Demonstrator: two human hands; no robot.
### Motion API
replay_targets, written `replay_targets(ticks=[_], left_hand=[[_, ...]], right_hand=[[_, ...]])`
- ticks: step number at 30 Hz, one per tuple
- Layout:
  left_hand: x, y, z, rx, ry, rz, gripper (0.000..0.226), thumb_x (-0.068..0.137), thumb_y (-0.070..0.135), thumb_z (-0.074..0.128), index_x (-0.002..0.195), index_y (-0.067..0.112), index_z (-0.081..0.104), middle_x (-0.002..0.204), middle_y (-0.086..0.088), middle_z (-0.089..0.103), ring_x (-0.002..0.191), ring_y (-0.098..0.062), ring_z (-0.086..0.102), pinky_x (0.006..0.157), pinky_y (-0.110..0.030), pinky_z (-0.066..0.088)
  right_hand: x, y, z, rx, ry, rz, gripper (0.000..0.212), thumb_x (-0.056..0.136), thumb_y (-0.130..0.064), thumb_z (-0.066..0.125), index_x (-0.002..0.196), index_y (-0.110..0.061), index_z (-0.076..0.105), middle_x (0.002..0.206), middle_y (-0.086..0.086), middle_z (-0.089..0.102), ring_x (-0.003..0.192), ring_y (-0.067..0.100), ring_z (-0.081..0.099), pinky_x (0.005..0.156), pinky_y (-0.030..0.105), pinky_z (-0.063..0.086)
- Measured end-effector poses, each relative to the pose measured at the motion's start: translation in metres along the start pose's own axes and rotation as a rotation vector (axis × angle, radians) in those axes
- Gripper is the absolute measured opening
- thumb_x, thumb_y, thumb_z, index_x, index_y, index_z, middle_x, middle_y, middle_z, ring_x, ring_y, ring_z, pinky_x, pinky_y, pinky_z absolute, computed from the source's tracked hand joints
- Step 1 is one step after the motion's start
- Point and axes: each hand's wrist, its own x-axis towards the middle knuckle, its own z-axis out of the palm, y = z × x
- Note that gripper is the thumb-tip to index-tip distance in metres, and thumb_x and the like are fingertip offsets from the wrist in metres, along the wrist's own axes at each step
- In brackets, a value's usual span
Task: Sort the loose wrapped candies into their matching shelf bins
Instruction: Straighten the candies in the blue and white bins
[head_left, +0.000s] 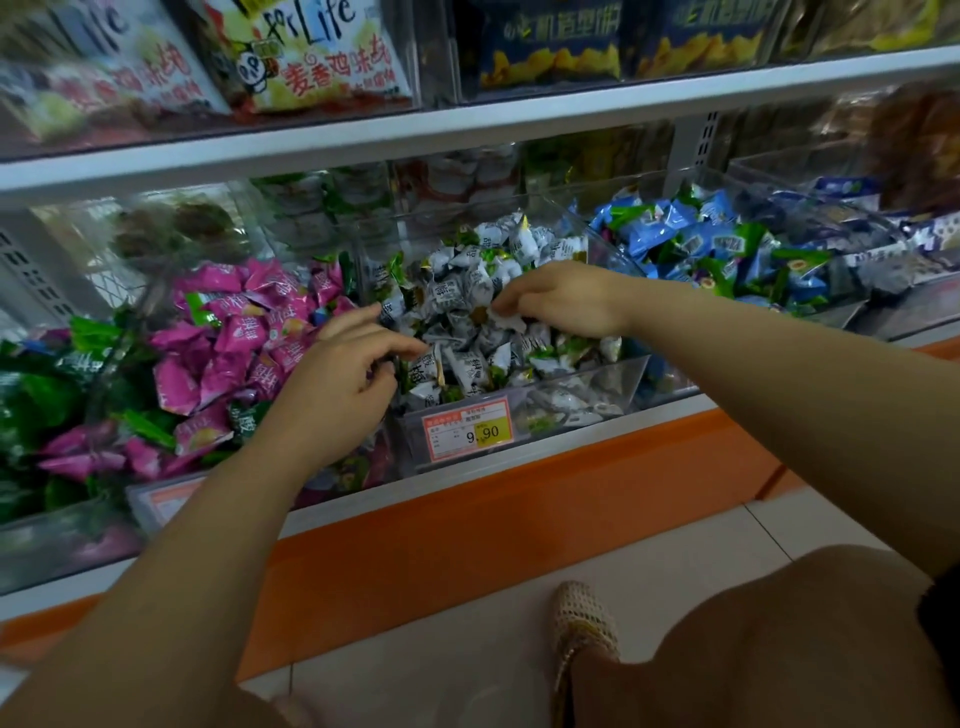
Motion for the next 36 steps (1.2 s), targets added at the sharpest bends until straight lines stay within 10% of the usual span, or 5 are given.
replay_targets(ticks=[7, 15, 23, 30, 36], left_hand=[[0.006, -0.008, -0.011, -0.067, 0.109, 0.027, 0.030, 0.095, 0.003, 0.049, 0.113, 0.020, 0.066, 0.110, 0.023, 0.048, 0.093, 0.017, 0.042, 0.080, 0.008, 0.028], [0.013, -0.021, -0.012, -0.088, 0.095, 0.026, 0.032, 0.097, 0.009, 0.045, 0.114, 0.027, 0.065, 0.107, 0.020, 0.054, 0.097, -0.004, 0.055, 0.090, -0.028, 0.046], [0.014, -0.022, -0.017, -0.117, 0.053, 0.001, 0.035, 0.098, 0.007, 0.041, 0.120, 0.024, 0.063, 0.121, 0.011, 0.060, 0.104, 0.004, 0.049, 0.084, -0.003, 0.033], [0.013, -0.020, -0.019, -0.166, 0.027, 0.002, 0.036, 0.098, 0.002, 0.040, 0.120, 0.019, 0.063, 0.115, 0.008, 0.060, 0.066, 0.028, 0.043, 0.068, 0.007, 0.031], [0.014, -0.021, -0.018, -0.148, 0.024, -0.022, 0.037, 0.098, 0.005, 0.039, 0.120, 0.024, 0.063, 0.122, 0.008, 0.060, 0.099, 0.006, 0.053, 0.086, -0.006, 0.037]], right_hand=[[0.000, -0.035, 0.003, 0.290, -0.228, -0.024, 0.029, 0.100, -0.020, 0.040, 0.115, -0.017, 0.065, 0.105, -0.007, 0.068, 0.097, 0.016, 0.065, 0.087, 0.032, 0.055], [0.044, -0.064, 0.041, 0.363, -0.772, 0.148, 0.050, 0.102, -0.034, 0.022, 0.137, -0.008, 0.045, 0.140, 0.014, 0.048, 0.132, 0.034, 0.042, 0.110, 0.044, 0.033], [0.055, -0.053, 0.044, 0.429, -0.515, 0.132, 0.055, 0.102, -0.041, 0.019, 0.152, -0.019, 0.013, 0.150, 0.006, 0.037, 0.141, 0.017, 0.027, 0.112, 0.038, 0.026], [0.050, -0.046, 0.042, 0.326, -0.335, 0.024, 0.048, 0.102, -0.039, 0.027, 0.149, -0.030, 0.025, 0.154, -0.009, 0.026, 0.141, 0.012, 0.024, 0.115, 0.037, 0.028], [0.060, -0.050, 0.016, 0.492, -0.254, 0.072, 0.038, 0.100, -0.031, 0.035, 0.133, -0.019, 0.049, 0.144, -0.003, 0.043, 0.129, 0.012, 0.043, 0.101, 0.033, 0.043]])
